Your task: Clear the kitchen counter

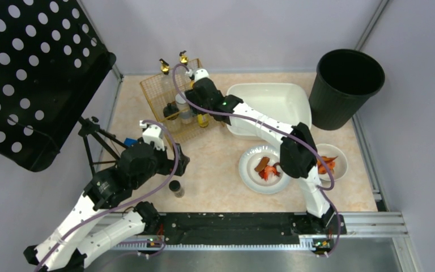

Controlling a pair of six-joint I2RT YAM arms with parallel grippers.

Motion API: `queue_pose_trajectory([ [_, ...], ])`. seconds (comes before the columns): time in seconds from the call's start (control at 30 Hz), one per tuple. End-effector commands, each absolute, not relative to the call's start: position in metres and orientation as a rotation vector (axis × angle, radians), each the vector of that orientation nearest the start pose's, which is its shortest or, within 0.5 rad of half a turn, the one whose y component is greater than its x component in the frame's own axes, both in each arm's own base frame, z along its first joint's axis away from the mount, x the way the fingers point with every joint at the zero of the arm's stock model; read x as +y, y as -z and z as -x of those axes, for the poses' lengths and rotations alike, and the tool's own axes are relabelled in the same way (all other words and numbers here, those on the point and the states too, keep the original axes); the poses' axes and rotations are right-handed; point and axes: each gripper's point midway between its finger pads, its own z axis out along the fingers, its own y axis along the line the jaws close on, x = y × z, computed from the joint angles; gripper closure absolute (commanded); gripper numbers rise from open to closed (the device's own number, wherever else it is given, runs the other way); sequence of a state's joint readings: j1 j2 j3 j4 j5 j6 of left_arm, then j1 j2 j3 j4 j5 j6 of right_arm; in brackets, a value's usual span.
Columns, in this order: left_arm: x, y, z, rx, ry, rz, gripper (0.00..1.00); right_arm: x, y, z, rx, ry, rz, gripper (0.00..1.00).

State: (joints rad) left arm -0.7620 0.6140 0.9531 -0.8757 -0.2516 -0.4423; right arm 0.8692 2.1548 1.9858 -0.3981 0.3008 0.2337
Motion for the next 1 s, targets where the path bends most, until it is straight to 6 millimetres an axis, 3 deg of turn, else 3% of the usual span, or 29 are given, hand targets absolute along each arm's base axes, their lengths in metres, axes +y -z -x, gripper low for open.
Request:
queue_pose_trajectory([
  [0.0, -0.129, -0.251, -0.175, 2.087, 0.464, -0.189, 0.01, 0.437, -0.221, -0.431, 2.000, -0.374, 0.459, 0.32],
  [0.17, -0.130, -0.247, -0.176, 2.098, 0.459, -0.192, 0.01, 0.436, -0.235, -0.429, 1.980, -0.389, 0.456, 0.27],
  [0.33, -0.132, -0.229, -0.176, 2.148, 0.443, -0.179, 0.01, 0.424, -0.266, -0.415, 1.945, -0.419, 0.443, 0.25],
  [0.43, -0.132, -0.213, -0.176, 2.193, 0.436, -0.129, 0.01, 0.410, -0.289, -0.396, 1.908, -0.431, 0.430, 0.24],
  [0.6, -0.142, -0.200, -0.175, 2.243, 0.485, -0.075, 0.01, 0.377, -0.307, -0.351, 1.869, -0.407, 0.426, 0.23],
  [0.77, -0.152, -0.175, -0.172, 2.335, 0.519, 0.027, 0.01, 0.342, -0.293, -0.304, 1.882, -0.383, 0.436, 0.23],
  [0.97, -0.126, -0.138, -0.161, 2.500, 0.310, 0.312, 0.01, 0.318, -0.271, -0.257, 1.911, -0.427, 0.445, 0.23],
])
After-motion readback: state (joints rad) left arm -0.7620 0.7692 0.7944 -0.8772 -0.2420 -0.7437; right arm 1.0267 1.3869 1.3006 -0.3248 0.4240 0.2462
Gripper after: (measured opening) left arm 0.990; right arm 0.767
